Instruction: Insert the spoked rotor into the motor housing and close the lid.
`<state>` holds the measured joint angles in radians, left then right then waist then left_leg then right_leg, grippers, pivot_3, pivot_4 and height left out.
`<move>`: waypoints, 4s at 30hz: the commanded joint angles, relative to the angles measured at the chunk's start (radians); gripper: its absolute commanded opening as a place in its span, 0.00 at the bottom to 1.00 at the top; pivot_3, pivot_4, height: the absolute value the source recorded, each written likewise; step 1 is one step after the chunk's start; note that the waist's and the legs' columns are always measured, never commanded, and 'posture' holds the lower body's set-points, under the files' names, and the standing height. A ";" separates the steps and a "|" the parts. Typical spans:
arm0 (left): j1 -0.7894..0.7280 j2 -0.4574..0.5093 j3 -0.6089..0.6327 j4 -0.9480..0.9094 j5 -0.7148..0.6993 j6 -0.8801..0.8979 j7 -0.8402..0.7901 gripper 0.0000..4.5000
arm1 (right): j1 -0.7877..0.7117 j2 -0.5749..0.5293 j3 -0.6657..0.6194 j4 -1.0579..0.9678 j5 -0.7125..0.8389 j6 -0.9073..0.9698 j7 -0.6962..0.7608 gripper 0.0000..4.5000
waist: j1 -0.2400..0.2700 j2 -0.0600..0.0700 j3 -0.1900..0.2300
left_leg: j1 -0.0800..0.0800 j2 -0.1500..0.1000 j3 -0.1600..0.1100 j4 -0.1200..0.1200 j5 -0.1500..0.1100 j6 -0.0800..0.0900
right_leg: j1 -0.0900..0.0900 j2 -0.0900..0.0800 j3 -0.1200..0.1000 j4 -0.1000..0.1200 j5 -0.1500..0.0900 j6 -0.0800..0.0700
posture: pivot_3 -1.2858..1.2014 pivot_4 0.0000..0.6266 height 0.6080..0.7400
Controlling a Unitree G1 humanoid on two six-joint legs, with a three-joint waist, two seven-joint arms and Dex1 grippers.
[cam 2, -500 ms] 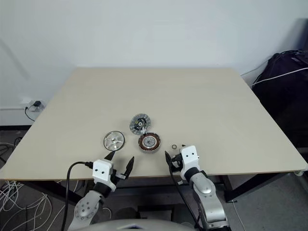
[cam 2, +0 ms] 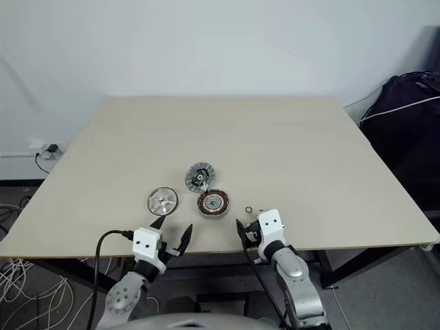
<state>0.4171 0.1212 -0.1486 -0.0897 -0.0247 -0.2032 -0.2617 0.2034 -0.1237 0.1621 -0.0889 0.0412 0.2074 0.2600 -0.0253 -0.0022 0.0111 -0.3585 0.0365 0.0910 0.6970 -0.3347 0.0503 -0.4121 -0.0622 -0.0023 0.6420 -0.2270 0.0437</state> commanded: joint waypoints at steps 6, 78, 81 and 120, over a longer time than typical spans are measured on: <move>0.003 -0.006 -0.007 -0.060 -0.007 0.008 0.005 1.00 | -0.109 0.007 -0.024 0.082 -0.017 0.012 -0.039 0.99 | -0.001 0.000 0.000 | 0.000 0.000 0.000 0.000 0.000 0.000 | 0.000 0.000 0.000 0.000 0.000 0.000 | 0.52 0.00 1.00; -0.013 -0.005 0.001 0.010 -0.022 -0.025 -0.004 1.00 | -0.392 0.113 0.147 0.249 -0.076 0.053 0.021 0.16 | -0.012 0.004 0.003 | -0.002 0.000 0.001 0.000 0.000 0.000 | 0.001 0.001 0.001 0.000 0.001 0.000 | 0.52 0.00 1.00; -0.011 -0.005 -0.001 0.012 -0.020 -0.028 -0.003 1.00 | -0.403 0.118 0.146 0.279 -0.079 0.045 0.021 0.16 | -0.012 0.004 0.003 | -0.002 0.000 0.001 0.000 0.000 0.000 | 0.001 0.001 0.001 0.000 0.001 0.000 | 0.52 0.00 1.00; -0.015 0.006 0.003 0.017 -0.026 -0.019 -0.010 1.00 | -0.500 0.166 0.138 0.473 -0.098 -0.042 0.035 0.16 | -0.014 0.005 0.003 | -0.002 0.000 0.001 0.000 0.001 -0.001 | 0.001 0.001 0.001 0.001 0.001 0.000 | 0.52 0.00 1.00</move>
<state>0.4170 0.1239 -0.1537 -0.0748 -0.0428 -0.1878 -0.2646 -0.2804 0.0419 0.3136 0.4133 -0.0563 0.1827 0.2934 -0.0392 0.0030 0.0142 -0.3602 0.0361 0.0923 0.6969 -0.3339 0.0494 -0.4110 -0.0611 -0.0017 0.6427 -0.2259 0.0441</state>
